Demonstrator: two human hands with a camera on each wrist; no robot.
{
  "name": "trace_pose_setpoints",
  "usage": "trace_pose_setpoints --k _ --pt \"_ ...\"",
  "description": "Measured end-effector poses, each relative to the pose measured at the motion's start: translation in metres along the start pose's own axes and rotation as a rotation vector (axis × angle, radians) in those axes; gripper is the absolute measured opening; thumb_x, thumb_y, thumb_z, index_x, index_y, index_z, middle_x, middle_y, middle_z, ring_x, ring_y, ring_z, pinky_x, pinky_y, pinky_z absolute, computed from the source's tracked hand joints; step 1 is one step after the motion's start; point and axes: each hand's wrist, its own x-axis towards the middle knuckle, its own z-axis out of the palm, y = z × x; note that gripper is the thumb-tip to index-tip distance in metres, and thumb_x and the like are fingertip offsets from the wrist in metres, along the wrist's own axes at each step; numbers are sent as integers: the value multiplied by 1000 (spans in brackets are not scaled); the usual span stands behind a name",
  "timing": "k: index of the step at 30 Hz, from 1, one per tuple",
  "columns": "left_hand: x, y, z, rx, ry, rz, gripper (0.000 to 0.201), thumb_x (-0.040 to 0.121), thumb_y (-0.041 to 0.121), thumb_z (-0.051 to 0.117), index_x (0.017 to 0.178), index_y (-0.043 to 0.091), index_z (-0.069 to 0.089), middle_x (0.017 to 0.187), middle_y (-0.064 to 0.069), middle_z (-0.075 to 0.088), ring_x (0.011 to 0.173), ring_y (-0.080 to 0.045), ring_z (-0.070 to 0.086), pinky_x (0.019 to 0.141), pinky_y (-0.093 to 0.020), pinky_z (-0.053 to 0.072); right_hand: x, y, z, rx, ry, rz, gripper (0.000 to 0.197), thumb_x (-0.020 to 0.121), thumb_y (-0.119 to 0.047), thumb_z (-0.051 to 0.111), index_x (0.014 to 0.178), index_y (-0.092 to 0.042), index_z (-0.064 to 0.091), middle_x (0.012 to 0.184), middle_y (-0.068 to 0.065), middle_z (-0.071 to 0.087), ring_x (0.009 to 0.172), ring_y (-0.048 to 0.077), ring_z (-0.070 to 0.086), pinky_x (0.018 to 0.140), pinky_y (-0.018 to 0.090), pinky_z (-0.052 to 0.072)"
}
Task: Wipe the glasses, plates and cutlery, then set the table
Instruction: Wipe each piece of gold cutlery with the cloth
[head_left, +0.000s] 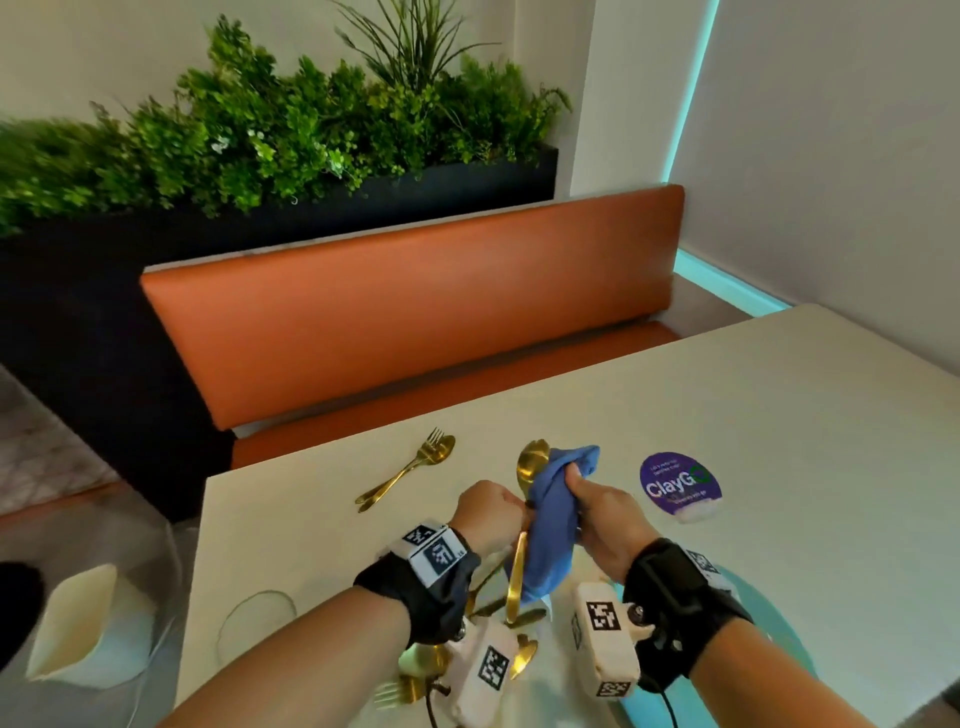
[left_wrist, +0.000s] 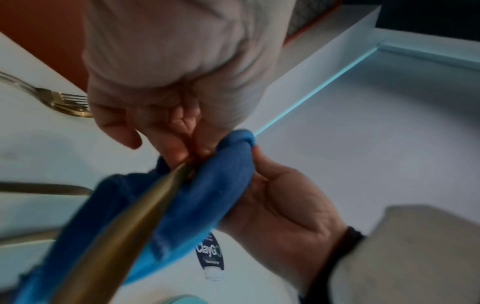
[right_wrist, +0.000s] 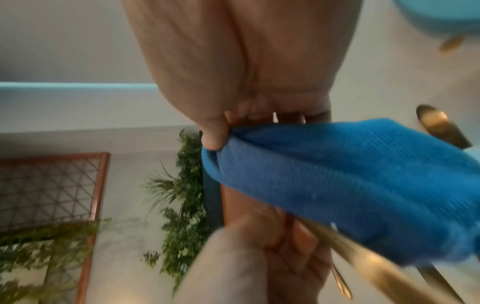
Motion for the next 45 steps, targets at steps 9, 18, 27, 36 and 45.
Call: trace_pose_setpoints --k 9,18,27,36,45 --pt "-23 -2 -10 146 -7 29 33 86 3 52 57 18 45 76 -14 65 91 -34 67 68 -29 51 11 12 38 -313 84 -27 16 85 -5 64 69 -3 62 71 14 63 71 28 59 65 36 51" --pt "-24 7 -22 158 -108 21 20 84 10 56 65 12 57 60 0 53 76 -21 56 84 -37 52 20 -5 38 -958 175 -220 24 91 -30 55 89 -6 56 83 11 57 79 25 54 70 30 42" --pt "-33 -1 -11 117 -137 16 29 86 16 59 59 18 50 60 3 54 70 -18 52 71 -26 47 21 -10 25 -1104 255 -251 38 91 -42 52 84 -5 58 89 17 65 76 25 53 67 27 38" --pt "-39 -26 -21 -227 -251 -58 26 95 23 53 108 3 64 78 1 67 53 2 59 61 -8 47 34 -51 -1 -824 398 -322 43 85 -42 61 93 0 62 93 19 67 89 34 62 80 39 50" --pt "-35 -15 -1 -166 -21 4 33 90 12 55 58 17 59 64 2 60 71 -11 57 69 -16 44 24 -16 23 -283 290 -96 27 82 -30 69 70 -8 56 76 15 64 75 30 61 70 38 52"
